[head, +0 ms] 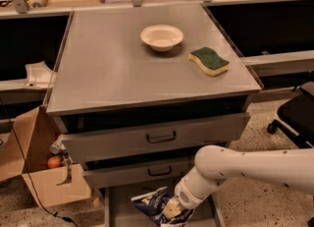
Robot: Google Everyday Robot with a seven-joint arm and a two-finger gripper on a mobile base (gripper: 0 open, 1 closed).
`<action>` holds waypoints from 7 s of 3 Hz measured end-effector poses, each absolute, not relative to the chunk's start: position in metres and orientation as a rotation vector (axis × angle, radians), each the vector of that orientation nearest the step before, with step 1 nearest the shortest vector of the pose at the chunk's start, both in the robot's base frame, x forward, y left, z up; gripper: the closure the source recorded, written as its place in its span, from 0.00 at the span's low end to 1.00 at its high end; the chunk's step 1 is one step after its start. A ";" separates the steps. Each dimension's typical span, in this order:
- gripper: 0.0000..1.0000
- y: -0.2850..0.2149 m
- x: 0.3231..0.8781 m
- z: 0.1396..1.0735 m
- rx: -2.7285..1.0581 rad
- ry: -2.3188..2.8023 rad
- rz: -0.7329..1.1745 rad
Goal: Place blue chip bag into bottom drawer
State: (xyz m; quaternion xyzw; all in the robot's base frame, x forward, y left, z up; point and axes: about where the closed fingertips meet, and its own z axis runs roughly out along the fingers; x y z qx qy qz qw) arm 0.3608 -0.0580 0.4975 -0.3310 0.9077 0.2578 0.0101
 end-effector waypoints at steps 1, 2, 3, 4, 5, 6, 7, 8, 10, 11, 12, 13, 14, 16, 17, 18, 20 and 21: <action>1.00 -0.057 0.358 0.492 -1.025 2.843 0.813; 1.00 -0.055 0.356 0.482 -1.003 2.856 0.817; 1.00 -0.046 0.367 0.426 -0.897 2.914 0.833; 1.00 -0.047 0.366 0.422 -0.890 2.919 0.847; 1.00 -0.050 0.365 0.400 -0.846 2.935 0.915; 1.00 -0.057 0.368 0.369 -0.809 2.975 0.956; 1.00 -0.057 0.367 0.365 -0.804 2.979 0.964; 1.00 -0.057 0.369 0.352 -0.774 2.979 1.027; 1.00 -0.035 0.371 0.298 -0.714 2.966 1.202; 1.00 -0.035 0.371 0.297 -0.712 2.967 1.205; 1.00 -0.004 0.373 0.258 -0.737 2.956 1.270; 1.00 -0.003 0.374 0.244 -0.705 2.969 1.277; 1.00 0.000 0.382 0.221 -0.665 2.984 1.264; 1.00 0.003 0.388 0.185 -0.604 3.005 1.285; 0.73 0.003 0.388 0.185 -0.603 3.005 1.285; 0.50 0.003 0.388 0.185 -0.603 3.005 1.286; 0.04 0.003 0.388 0.185 -0.603 3.005 1.286; 0.00 0.003 0.388 0.185 -0.603 3.005 1.286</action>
Offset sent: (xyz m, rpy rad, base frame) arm -0.0061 0.0040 -0.0254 -0.0029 0.0273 -0.0394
